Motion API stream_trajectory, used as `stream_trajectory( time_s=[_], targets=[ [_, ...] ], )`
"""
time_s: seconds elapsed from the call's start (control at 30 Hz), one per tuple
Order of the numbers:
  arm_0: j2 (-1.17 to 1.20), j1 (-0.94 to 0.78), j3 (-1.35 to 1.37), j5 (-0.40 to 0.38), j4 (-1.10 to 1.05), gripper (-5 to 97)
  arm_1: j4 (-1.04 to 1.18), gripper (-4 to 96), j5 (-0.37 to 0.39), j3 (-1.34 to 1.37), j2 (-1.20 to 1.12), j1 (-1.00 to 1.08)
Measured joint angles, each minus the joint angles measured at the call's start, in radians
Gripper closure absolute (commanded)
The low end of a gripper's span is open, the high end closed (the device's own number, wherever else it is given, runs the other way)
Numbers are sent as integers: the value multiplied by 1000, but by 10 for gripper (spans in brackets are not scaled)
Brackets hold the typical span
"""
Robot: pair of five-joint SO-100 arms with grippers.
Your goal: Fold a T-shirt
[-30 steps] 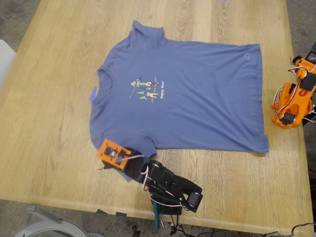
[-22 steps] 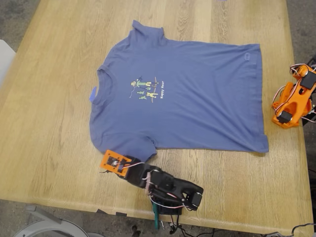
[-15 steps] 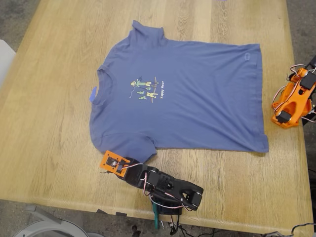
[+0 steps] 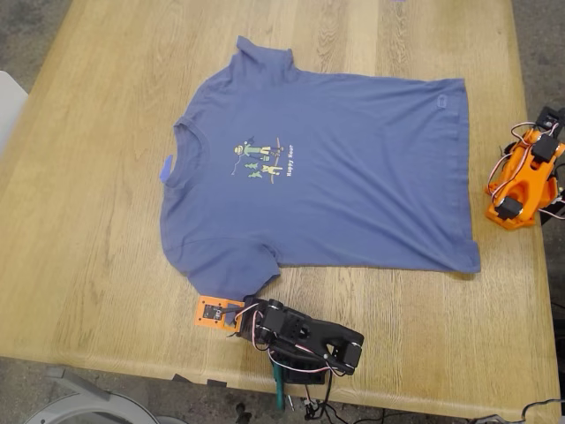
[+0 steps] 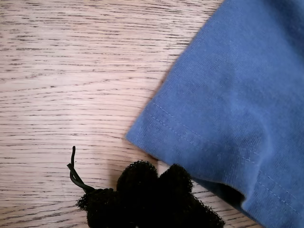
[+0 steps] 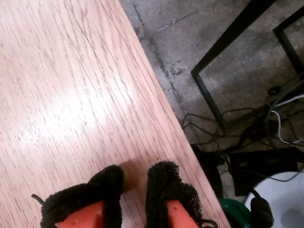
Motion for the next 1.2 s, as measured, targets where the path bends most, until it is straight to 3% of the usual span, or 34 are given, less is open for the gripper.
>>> stream_trajectory(
  time_s=[0.53, 0.6, 0.7, 0.77, 0.9, 1.03, 1.13, 1.2],
  targets=[
    [0, 0, 0, -12, 2, 915, 3, 796, -11, 0, 11, -5],
    [0, 2, 0, -61, 2, 915, 3, 796, -11, 0, 11, -5],
    [0, 84, 0, -281, 0, 914, 3, 796, -11, 0, 11, -5],
    [0, 150, 0, -316, -2, 917, 3, 796, -11, 0, 11, -5],
    [-5, 244, 0, -238, -2, 917, 3, 796, -11, 0, 11, -8],
    [-5, 215, 0, -189, 0, 918, 3, 796, -11, 0, 11, -14],
    [-5, 199, 0, -120, 2, 918, 3, 893, -11, 0, 11, -46],
    [-5, 181, 0, -109, 3, 916, 3, 845, -11, 0, 11, -75]
  ],
)
